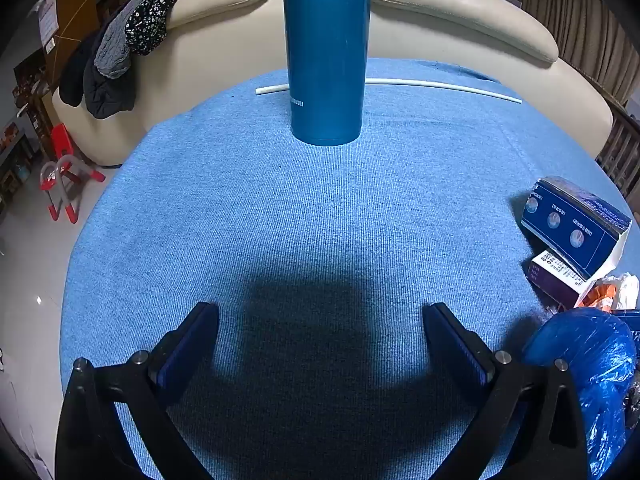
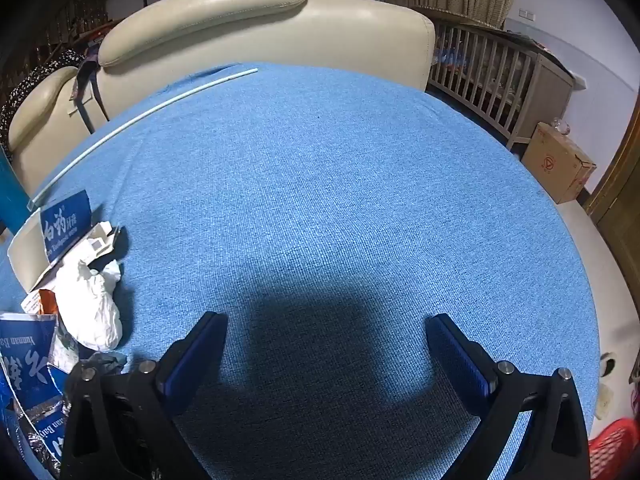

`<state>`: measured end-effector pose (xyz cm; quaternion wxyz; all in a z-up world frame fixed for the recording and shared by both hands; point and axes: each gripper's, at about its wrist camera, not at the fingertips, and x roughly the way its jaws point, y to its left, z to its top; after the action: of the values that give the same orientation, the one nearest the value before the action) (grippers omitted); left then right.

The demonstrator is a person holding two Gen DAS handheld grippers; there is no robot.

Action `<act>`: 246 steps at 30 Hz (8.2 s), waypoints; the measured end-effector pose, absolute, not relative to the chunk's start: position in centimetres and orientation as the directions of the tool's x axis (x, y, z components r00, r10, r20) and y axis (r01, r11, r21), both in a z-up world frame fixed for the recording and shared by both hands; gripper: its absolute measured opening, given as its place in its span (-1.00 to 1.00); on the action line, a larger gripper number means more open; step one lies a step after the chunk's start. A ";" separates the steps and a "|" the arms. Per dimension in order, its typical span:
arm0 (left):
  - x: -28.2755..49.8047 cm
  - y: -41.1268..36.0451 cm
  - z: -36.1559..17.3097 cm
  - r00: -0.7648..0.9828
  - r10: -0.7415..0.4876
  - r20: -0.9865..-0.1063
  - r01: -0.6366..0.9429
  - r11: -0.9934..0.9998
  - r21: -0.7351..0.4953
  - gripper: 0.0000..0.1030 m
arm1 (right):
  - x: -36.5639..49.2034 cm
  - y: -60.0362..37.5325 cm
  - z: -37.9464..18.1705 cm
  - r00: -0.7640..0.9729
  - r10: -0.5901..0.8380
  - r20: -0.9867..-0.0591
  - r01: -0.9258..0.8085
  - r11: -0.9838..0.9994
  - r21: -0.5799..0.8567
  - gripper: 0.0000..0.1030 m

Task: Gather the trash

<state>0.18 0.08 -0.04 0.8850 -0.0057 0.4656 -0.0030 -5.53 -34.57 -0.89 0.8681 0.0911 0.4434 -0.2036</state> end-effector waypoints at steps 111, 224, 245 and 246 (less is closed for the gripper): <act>-20.7 -2.9 6.7 0.665 -0.198 -0.720 0.194 0.977 -0.089 1.00 | -28.7 -25.0 4.6 0.691 -0.113 -0.714 0.354 0.914 0.198 1.00; -34.8 -37.7 6.4 0.209 -0.548 -0.810 0.920 0.390 -0.027 0.45 | -51.6 -50.3 1.7 0.742 -0.333 -0.583 0.667 0.462 0.585 0.44; -25.4 -18.6 6.5 0.432 -0.519 -0.737 0.642 0.751 -0.153 0.45 | -46.6 -46.0 4.5 0.695 -0.320 -0.644 0.683 0.573 0.453 0.52; -25.2 -18.1 6.4 0.436 -0.519 -0.735 0.633 0.758 -0.159 0.45 | -47.2 -46.4 5.0 0.686 -0.345 -0.641 0.697 0.564 0.443 0.52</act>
<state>-25.15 -18.12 6.37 0.8446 0.0703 0.4068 -0.3410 -47.21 -46.40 4.99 0.8481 0.3519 0.2504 -0.3070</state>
